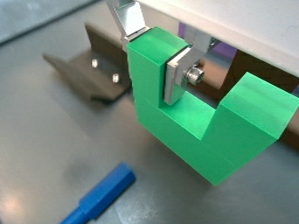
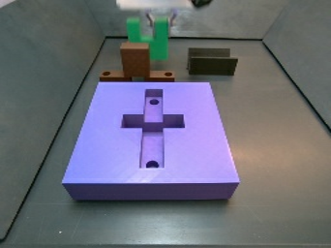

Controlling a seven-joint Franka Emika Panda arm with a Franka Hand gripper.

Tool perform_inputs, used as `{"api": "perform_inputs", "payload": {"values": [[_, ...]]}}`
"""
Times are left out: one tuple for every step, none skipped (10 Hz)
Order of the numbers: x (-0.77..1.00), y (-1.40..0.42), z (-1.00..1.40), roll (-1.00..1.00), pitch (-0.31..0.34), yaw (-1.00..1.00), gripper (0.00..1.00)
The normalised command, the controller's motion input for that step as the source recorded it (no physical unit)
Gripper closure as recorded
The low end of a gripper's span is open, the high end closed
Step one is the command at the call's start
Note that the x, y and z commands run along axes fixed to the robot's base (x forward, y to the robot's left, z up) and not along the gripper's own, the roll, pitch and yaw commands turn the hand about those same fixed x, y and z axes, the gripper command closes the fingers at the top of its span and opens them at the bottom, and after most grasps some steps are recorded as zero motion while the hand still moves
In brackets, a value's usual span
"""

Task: Pick up the green object. Move up. Move to above the board. Insert the green object.
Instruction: Move up, then move to above the board.

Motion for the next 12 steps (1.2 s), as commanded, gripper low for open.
{"api": "perform_inputs", "payload": {"values": [[0.02, -0.06, 0.46, 0.02, 0.065, 0.01, 1.0], [0.04, -0.03, 0.21, 0.04, 0.047, 0.01, 1.0], [0.0, 0.0, 1.4, 0.0, 0.0, 0.0, 1.0], [-0.03, 0.0, 1.4, 0.0, 0.038, 0.0, 1.0], [-0.06, 0.01, 1.4, 0.02, 0.03, 0.01, 1.0], [-0.01, 0.01, 1.4, 0.04, 0.013, 0.01, 1.0], [0.03, 0.01, 1.4, 0.03, 0.068, 0.01, 1.0], [0.01, 0.0, 0.76, 0.03, 0.087, 0.01, 1.0], [0.02, 0.0, 0.23, 0.02, 0.058, 0.01, 1.0], [0.02, -1.4, 0.18, -0.01, 0.384, -0.11, 1.0], [0.02, -1.4, 0.19, 0.01, 0.365, -0.08, 1.0], [0.03, -1.4, 0.2, 0.0, 0.278, -0.05, 1.0]]}}
